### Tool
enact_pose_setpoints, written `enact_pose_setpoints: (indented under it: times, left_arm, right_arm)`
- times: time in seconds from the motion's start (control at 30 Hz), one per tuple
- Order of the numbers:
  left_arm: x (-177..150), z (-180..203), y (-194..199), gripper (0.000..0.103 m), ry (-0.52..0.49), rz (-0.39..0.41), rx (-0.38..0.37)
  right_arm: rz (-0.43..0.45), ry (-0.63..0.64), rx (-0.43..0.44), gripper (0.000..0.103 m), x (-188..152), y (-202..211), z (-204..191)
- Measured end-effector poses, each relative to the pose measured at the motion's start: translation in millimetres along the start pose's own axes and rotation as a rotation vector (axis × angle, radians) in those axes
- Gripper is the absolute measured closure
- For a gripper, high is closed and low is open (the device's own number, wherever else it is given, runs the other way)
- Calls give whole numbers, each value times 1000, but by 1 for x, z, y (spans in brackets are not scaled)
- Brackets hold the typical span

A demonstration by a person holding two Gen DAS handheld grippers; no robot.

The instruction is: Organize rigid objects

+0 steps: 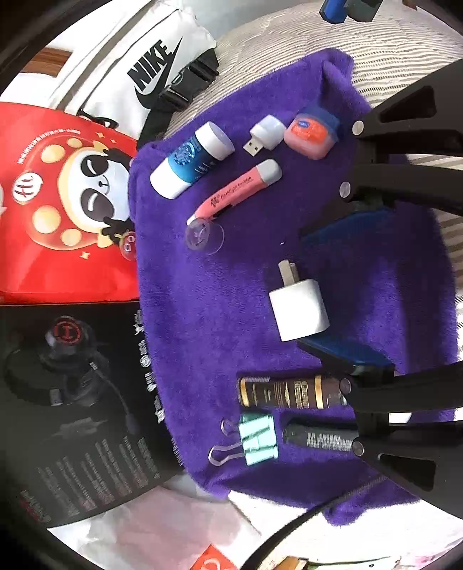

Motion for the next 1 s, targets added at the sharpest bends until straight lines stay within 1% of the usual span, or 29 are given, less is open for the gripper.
enact_pose_setpoints:
  times: [0.13,0.2,0.27,0.33,0.37,0.4,0.43,0.47,0.5,0.57,0.6,0.63,0.67,0.73,0.8,0.87,0.93,1.0]
  left_arm:
    - [0,0,22,51,-16,26,12]
    - [-3,-2,35,50,-12,48,8]
    - [-7,-5,51,47,1,70,-1]
    - [-17,-6,70,39,2,84,-16]
    - [-24,-7,82,37,1,95,-17]
    - [-28,-9,92,32,2,107,-15]
    - [-34,-10,104,25,4,124,-11]
    - [-39,-13,114,21,7,139,-7]
    - [-45,-15,127,15,13,159,-2]
    - [-56,-19,145,9,16,178,10]
    - [-63,-22,156,5,13,180,21]
    - [-68,-22,163,3,11,184,26]
    - [-72,-23,170,2,11,192,31]
    - [-81,-28,182,0,29,202,46]
    - [-88,-34,192,0,58,207,57]
    - [-94,-37,199,0,93,218,32]
    - [-100,-38,206,0,138,225,-8]
    - [-104,-39,212,0,159,232,-11]
  right_arm:
    - [16,7,-12,74,-1,12,-5]
    - [29,8,-16,69,-2,18,-9]
    - [48,23,-44,66,-2,25,-15]
    - [60,51,-69,63,-3,30,-24]
    - [66,61,-80,57,-4,33,-28]
    - [73,70,-86,53,-4,36,-33]
    - [81,81,-90,51,-5,39,-38]
    - [85,93,-94,47,-6,42,-44]
    - [85,98,-98,41,-6,44,-48]
    - [98,103,-100,39,-7,49,-57]
    - [107,103,-93,32,-8,52,-62]
    - [103,99,-86,25,-9,54,-66]
    - [93,87,-91,15,-10,55,-68]
    - [93,68,-97,11,-12,59,-72]
    - [87,53,-110,2,-14,62,-74]
    - [82,44,-140,0,-17,64,-74]
    - [74,35,-168,0,-21,66,-73]
    - [57,25,-187,0,-26,67,-72]
Point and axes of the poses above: each gripper's, at about its wrist camera, not at the fingertips, and y roughly against the way its jaws point, z to its right, x to its top, the point moved 9 cm from there along -y, roughly the way its jaws point, and after that the axes turned 8 degrees about -z, right-handed, at the moved point
